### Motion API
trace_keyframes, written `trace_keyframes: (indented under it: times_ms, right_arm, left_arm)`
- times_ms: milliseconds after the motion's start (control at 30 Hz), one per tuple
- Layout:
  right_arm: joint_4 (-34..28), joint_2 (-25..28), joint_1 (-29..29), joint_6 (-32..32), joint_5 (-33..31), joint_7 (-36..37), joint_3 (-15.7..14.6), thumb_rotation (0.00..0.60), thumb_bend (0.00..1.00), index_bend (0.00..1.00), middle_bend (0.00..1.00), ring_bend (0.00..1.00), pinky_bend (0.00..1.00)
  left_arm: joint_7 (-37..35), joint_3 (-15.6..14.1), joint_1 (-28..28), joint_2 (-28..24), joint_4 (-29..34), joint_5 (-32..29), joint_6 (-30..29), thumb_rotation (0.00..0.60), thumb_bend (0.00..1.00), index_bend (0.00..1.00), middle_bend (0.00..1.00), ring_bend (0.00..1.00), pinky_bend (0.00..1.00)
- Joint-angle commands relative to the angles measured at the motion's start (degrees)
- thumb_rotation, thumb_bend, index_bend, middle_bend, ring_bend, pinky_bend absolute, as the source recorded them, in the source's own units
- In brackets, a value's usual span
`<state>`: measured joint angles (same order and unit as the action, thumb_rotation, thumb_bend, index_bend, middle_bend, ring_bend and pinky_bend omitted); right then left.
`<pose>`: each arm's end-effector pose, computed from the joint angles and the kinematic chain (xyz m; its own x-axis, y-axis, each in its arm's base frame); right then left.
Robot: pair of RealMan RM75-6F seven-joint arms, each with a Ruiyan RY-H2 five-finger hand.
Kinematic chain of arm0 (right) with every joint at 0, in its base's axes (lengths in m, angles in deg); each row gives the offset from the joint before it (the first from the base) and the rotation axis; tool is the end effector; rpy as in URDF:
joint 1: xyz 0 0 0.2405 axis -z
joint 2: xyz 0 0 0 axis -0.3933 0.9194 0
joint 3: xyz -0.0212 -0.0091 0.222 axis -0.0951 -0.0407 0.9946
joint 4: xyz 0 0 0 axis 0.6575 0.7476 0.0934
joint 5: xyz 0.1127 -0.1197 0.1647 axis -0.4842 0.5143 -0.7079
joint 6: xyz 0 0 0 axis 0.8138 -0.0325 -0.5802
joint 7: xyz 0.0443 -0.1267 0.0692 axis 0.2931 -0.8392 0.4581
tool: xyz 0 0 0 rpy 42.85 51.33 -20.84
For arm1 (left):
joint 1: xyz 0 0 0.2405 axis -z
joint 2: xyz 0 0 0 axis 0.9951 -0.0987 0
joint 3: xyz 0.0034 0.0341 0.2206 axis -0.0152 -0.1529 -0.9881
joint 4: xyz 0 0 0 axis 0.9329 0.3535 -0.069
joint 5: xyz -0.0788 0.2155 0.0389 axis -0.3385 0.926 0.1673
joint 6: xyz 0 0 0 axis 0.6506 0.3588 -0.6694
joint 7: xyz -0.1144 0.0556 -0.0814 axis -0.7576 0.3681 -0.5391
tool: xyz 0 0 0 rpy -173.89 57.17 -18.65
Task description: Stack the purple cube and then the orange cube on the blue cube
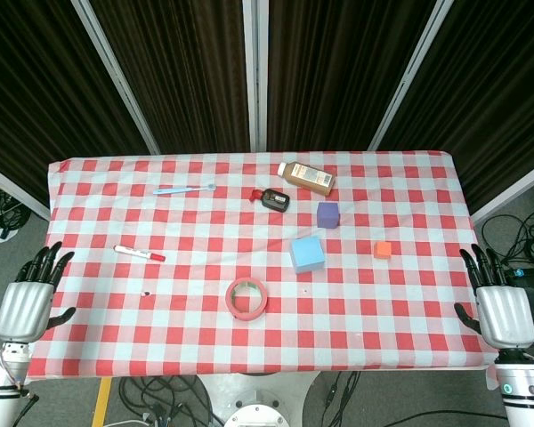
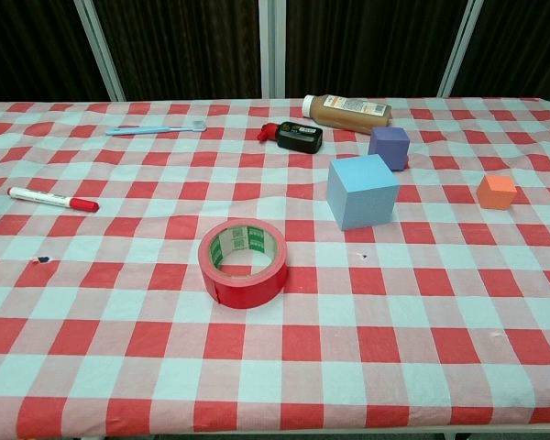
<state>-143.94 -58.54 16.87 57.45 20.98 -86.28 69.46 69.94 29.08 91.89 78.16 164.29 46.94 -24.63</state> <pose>-0.2711 -0.2007 0.1178 0.5765 0.0085 0.8171 -0.8171 -0.0042 0.5765 -0.2738 0.1977 0.0942 0.5305 0.0057 0.8477 0.8466 -0.0539 -0.5294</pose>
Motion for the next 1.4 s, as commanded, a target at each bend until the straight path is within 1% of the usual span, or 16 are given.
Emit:
trace_keyframes:
  times_ms: [33,433,667,733,800,867,900,933,967,1000,1067,1100,1133,1233,1333,1400]
  right_arm:
    - [-0.5,0.1,-0.2,0.1,0.2,-0.5,0.1,0.600,0.14,0.00,0.02,0.00,0.32]
    - [-1.9,-0.6,-0.8,0.2,0.4,-2.2,0.4,0.600,0.14,0.00,0.03,0.00,0.32]
    - [-2.1,-0.7,-3.5,-3.2,-1.7,-1.8,2.4,0.600,0.14,0.00,0.05,0.01,0.32]
    - [-2.2,-0.4,-5.4,-5.1,-2.5,-2.2,3.7,0.600,0.15,0.01,0.09,0.11,0.37]
    - [-2.4,-0.3,-7.4,-6.7,-2.8,-3.1,5.0,0.600,0.16,0.10,0.25,0.46,0.64]
    - [-2.8,-0.1,-10.2,-9.8,-4.0,-2.3,6.7,0.600,0.17,0.21,0.35,0.63,0.79]
    - [-2.8,-0.2,-11.5,-11.4,-5.0,-2.1,7.6,0.600,0.18,0.28,0.38,0.66,0.81]
    - [-2.7,-0.3,-13.4,-13.6,-6.7,-2.5,8.8,0.600,0.18,0.31,0.41,0.67,0.81]
    - [-2.5,-0.5,-14.8,-15.2,-8.2,-3.3,9.7,0.600,0.18,0.35,0.50,0.69,0.82]
    - [-2.3,-0.7,-16.3,-16.8,-9.7,-4.6,10.5,0.600,0.18,0.37,0.66,0.75,0.83]
    - [-1.8,-1.3,-19.9,-21.2,-14.3,-8.0,12.0,0.600,0.18,0.38,0.89,0.86,0.86]
    - [-1.7,-1.4,-21.5,-23.4,-17.1,-9.8,12.6,0.600,0.17,0.36,0.96,0.93,0.89]
    - [-1.5,-1.5,-23.8,-26.6,-21.9,-12.6,13.1,0.600,0.15,0.32,0.99,0.97,0.92]
    - [0.7,-3.0,-30.0,-31.7,-34.1,-19.4,14.3,0.600,0.11,0.19,1.00,1.00,0.95]
    - [5.7,-7.0,-35.5,-31.9,-42.1,-24.9,14.5,0.600,0.11,0.17,1.00,1.00,0.95]
    - [8.7,-9.4,-38.3,-31.6,-45.3,-27.3,14.3,0.600,0.11,0.17,1.00,1.00,0.95]
  left_arm:
    - [-0.2,-0.1,-0.1,0.1,0.1,0.2,-0.2,0.600,0.16,0.17,0.12,0.07,0.21]
    - [-3.2,-0.5,-0.8,-0.1,-1.6,1.2,-1.4,0.600,0.16,0.17,0.12,0.07,0.21]
    - [-3.7,-0.3,-0.1,-1.0,-1.5,1.5,-0.6,0.600,0.16,0.16,0.12,0.06,0.21]
    - [-3.9,-0.5,-0.1,-1.2,-1.6,2.0,-0.6,0.600,0.16,0.16,0.12,0.07,0.21]
    - [-4.2,-0.6,-0.1,-1.1,-1.8,2.4,-0.7,0.600,0.16,0.16,0.12,0.06,0.21]
    - [-4.5,-0.7,-0.2,-1.0,-1.9,2.5,-0.9,0.600,0.16,0.16,0.12,0.06,0.21]
    - [-4.5,-0.8,-0.2,-1.1,-1.9,2.4,-0.8,0.600,0.16,0.16,0.12,0.06,0.21]
    - [-4.5,-1.0,-0.3,-1.2,-1.7,2.4,-0.5,0.600,0.16,0.16,0.12,0.06,0.21]
    - [-4.3,-1.3,-0.3,-1.3,-1.6,2.5,-0.3,0.600,0.16,0.16,0.12,0.06,0.21]
    - [-4.2,-1.6,-0.4,-1.5,-1.6,2.7,-0.1,0.600,0.16,0.16,0.12,0.06,0.21]
    - [-3.9,-2.1,-0.6,-1.6,-1.9,3.1,0.0,0.600,0.16,0.16,0.12,0.06,0.21]
    - [-4.0,-2.2,-0.6,-1.6,-2.1,3.0,0.0,0.600,0.16,0.16,0.12,0.06,0.21]
    - [-4.2,-2.2,-0.7,-1.6,-2.2,2.9,0.0,0.600,0.16,0.16,0.12,0.06,0.21]
    - [-4.8,-2.3,-0.7,-1.8,-2.3,2.4,0.7,0.600,0.16,0.16,0.12,0.07,0.21]
    - [-4.9,-2.7,-0.5,-2.2,-2.4,2.7,1.3,0.600,0.16,0.16,0.12,0.06,0.21]
    - [-5.2,-2.7,-0.4,-2.3,-2.5,2.8,1.3,0.600,0.16,0.16,0.12,0.07,0.21]
